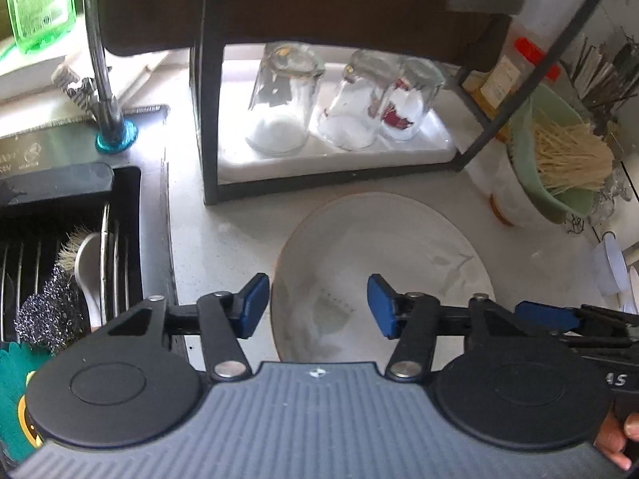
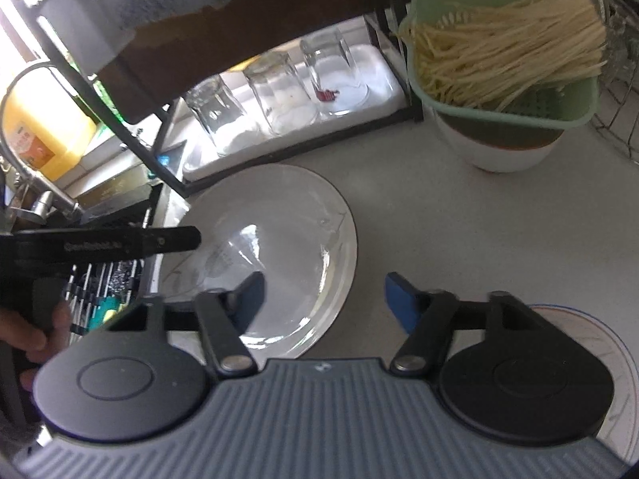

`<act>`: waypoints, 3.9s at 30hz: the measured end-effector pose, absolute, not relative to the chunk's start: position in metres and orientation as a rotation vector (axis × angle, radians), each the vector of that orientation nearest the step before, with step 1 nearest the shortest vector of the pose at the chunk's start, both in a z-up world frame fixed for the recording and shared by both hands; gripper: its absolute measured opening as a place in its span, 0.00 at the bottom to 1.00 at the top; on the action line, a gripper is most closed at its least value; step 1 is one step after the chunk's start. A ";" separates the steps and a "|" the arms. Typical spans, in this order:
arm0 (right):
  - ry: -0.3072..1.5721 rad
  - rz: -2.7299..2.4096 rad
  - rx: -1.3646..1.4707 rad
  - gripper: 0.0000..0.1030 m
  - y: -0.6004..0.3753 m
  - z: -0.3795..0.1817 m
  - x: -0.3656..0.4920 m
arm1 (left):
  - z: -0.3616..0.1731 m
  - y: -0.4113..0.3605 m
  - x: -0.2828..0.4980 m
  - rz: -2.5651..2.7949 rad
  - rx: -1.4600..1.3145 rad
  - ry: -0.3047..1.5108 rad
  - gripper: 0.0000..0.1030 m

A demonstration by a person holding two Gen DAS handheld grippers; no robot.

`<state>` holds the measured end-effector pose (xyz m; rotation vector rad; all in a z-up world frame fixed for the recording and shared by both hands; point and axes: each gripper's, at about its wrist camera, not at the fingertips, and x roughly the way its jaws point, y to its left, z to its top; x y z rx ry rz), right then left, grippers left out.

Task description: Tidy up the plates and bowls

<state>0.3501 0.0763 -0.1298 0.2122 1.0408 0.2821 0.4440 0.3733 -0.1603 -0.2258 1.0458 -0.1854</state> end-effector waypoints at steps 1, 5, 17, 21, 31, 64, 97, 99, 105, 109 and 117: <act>1.045 0.275 0.210 0.59 0.078 -0.132 0.353 | -0.163 0.374 0.447 -0.184 -0.226 1.054 0.55; 1.059 0.250 0.217 0.48 0.080 -0.141 0.362 | -0.173 0.376 0.457 -0.193 -0.209 1.084 0.50; 1.111 0.236 0.243 0.16 0.083 -0.158 0.376 | -0.190 0.371 0.473 -0.199 -0.185 1.136 0.35; 1.110 0.243 0.257 0.16 0.082 -0.158 0.376 | -0.190 0.368 0.475 -0.210 -0.171 1.126 0.35; 1.110 0.230 0.328 0.15 0.062 -0.150 0.366 | -0.178 0.360 0.471 -0.255 -0.178 1.131 0.35; 0.974 0.191 0.412 0.15 -0.015 -0.082 0.261 | -0.099 0.301 0.377 -0.390 -0.240 1.042 0.35; 1.101 0.378 0.291 0.15 -0.097 -0.128 0.252 | -0.133 0.182 0.334 -0.128 -0.128 1.149 0.35; 1.102 0.380 0.279 0.15 -0.096 -0.131 0.253 | -0.134 0.179 0.337 -0.118 -0.118 1.151 0.35; 1.100 0.378 0.295 0.16 -0.101 -0.136 0.255 | -0.139 0.170 0.340 -0.104 -0.075 1.148 0.35; 1.086 0.384 0.282 0.15 -0.103 -0.135 0.256 | -0.142 0.166 0.341 -0.099 -0.063 1.148 0.35; 1.054 0.392 0.258 0.15 -0.108 -0.130 0.261 | -0.145 0.165 0.343 -0.063 -0.112 1.146 0.36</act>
